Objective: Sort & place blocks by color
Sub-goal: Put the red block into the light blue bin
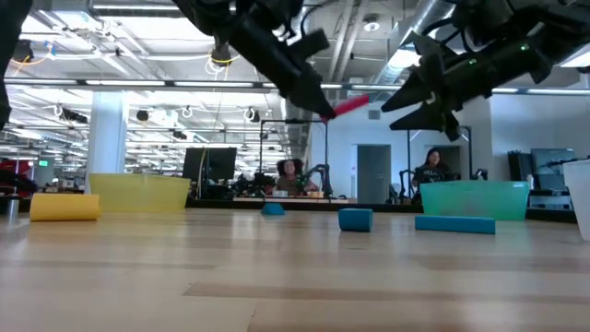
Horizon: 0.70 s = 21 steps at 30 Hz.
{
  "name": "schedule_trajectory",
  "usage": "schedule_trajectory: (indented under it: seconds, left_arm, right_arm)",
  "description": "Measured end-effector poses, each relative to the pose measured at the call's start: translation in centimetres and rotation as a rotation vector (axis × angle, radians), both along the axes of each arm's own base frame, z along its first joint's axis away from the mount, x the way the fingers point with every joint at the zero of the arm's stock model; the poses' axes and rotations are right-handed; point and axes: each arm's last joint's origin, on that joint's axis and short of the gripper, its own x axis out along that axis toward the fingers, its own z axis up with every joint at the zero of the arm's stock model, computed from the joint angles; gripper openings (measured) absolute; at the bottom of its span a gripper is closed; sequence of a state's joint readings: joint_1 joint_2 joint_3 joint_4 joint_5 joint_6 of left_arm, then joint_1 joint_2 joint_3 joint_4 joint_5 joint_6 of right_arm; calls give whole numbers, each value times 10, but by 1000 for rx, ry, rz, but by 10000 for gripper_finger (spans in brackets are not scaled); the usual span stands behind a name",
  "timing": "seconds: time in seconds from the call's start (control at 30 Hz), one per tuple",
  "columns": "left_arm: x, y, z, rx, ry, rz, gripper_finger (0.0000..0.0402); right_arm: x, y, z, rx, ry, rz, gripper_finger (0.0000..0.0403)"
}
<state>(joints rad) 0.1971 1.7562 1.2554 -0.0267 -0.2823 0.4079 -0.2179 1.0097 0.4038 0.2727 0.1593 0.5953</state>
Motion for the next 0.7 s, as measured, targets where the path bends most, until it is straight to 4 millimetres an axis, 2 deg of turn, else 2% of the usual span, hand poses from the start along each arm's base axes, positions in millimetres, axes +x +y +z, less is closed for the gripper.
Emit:
schedule_trajectory:
  seconds: [0.1, 0.33, 0.47, 0.7]
  left_arm:
    - [0, -23, 0, 73, -24, 10, 97]
    - [-2, -63, -8, 201, 107, 42, 97]
    - [-5, -77, -10, 281, 171, 66, 98]
    - [-6, -85, -11, 276, 179, 53, 98]
  right_arm:
    - [11, 8, -6, 3, -13, 44, 230]
    - [29, 8, -6, -68, -140, 73, 230]
    - [33, 8, -4, -71, -181, 96, 230]
    - [46, 4, 0, -69, -186, 187, 223]
